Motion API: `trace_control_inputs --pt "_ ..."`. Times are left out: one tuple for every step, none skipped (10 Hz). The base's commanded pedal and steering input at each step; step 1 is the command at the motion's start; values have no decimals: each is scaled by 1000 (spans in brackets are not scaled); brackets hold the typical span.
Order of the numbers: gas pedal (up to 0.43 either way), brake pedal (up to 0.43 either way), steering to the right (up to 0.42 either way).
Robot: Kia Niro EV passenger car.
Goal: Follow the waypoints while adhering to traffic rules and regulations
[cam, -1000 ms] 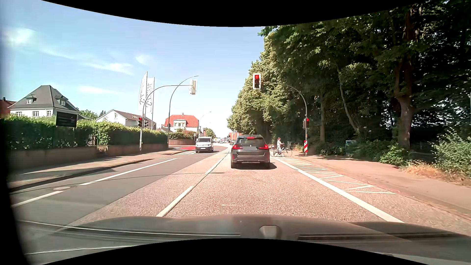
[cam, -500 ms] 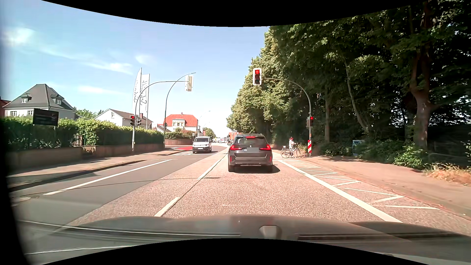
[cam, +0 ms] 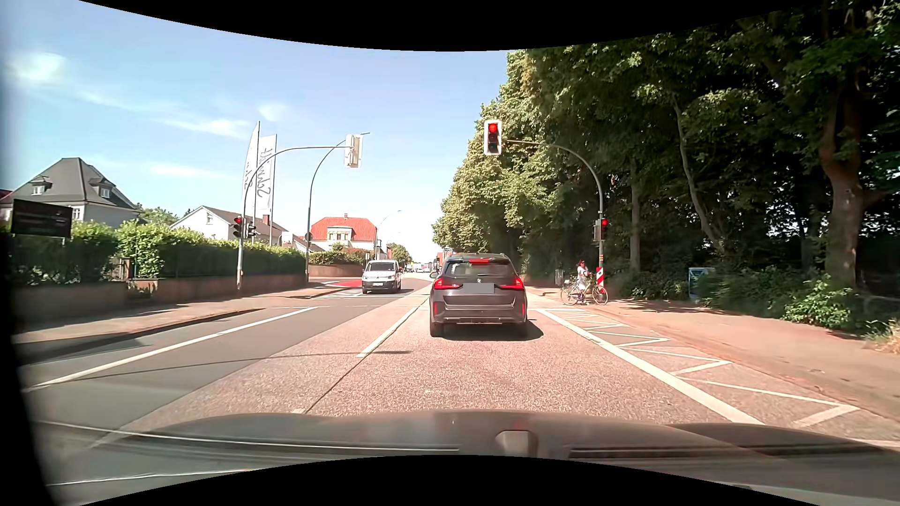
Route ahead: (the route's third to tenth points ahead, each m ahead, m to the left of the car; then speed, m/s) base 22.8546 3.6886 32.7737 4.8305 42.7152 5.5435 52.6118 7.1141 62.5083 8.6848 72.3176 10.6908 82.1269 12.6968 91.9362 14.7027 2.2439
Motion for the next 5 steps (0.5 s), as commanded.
trace_control_inputs --pt "0 6 4" --pt "0 0 4" --pt "0 6 4" --pt "0 0 4" --pt "0 6 4"
